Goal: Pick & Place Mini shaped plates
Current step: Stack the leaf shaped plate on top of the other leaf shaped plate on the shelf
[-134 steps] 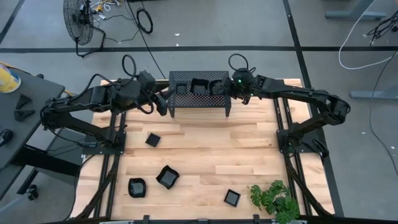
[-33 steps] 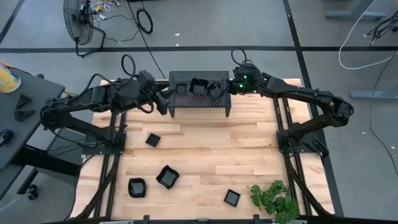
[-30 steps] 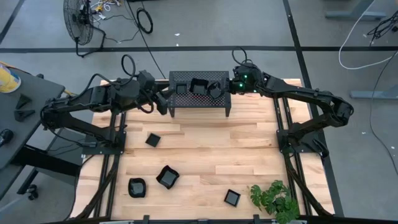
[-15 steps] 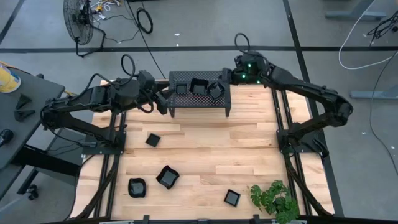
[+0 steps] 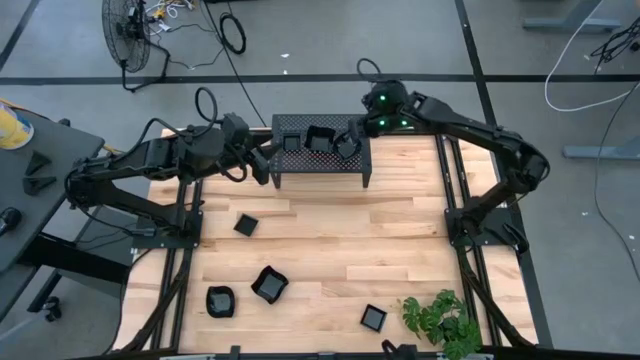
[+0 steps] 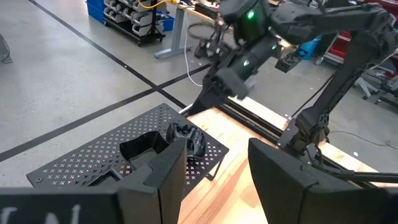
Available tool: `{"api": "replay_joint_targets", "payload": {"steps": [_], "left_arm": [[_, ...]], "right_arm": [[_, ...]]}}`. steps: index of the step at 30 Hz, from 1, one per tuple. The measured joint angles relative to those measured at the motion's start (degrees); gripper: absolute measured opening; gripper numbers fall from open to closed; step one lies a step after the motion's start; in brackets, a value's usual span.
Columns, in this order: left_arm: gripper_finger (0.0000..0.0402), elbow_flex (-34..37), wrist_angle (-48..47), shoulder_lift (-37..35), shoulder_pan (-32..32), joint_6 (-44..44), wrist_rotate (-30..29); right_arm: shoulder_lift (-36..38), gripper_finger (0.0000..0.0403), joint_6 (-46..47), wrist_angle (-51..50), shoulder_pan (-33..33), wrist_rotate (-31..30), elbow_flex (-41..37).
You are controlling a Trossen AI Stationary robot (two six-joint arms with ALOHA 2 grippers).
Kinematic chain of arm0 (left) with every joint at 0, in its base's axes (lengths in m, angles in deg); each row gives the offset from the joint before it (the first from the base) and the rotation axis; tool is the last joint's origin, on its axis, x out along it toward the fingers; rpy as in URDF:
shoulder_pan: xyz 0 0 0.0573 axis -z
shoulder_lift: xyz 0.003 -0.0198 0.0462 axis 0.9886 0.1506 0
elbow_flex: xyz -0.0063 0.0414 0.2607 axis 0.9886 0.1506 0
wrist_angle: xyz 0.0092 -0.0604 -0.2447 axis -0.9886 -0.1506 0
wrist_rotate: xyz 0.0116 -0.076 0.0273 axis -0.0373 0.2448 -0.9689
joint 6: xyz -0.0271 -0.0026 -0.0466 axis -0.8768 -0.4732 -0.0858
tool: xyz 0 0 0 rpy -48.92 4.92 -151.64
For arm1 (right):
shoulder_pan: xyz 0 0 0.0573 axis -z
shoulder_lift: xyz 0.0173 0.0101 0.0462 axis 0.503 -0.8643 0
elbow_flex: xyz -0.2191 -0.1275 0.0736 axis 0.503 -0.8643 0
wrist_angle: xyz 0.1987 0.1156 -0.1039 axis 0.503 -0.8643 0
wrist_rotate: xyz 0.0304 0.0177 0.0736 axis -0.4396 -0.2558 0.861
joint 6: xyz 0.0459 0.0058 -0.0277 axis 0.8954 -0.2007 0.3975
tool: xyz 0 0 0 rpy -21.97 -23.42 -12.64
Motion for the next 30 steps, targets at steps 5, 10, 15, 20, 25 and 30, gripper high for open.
{"api": "replay_joint_targets", "payload": {"steps": [5,10,15,20,25,30], "left_arm": [[0.0177,0.00,0.00,0.00,0.00,0.00,0.00],[0.0177,0.00,-0.02,0.00,0.00,-0.02,0.02],[0.0177,0.00,-0.02,0.00,0.00,-0.04,0.02],[0.0177,0.00,-0.02,0.00,0.00,-0.07,0.02],[0.0177,0.00,-0.02,0.00,0.00,-0.13,0.02],[0.0177,0.00,0.00,0.00,0.00,-0.14,0.02]], "right_arm": [[-2.89,0.0000,-3.61,-1.16,-0.02,0.14,-0.02],[-4.97,0.0000,-5.90,-2.65,-0.22,0.10,-0.02],[-6.14,0.0000,-7.41,-3.89,-1.11,-0.06,-0.02],[-6.90,0.0000,-7.57,-5.13,-1.90,-0.70,-0.02],[-7.24,0.0000,-8.06,-7.30,-2.40,-3.53,-0.02],[-7.24,0.0000,-8.08,-7.62,-2.40,-5.18,-0.02]]}}
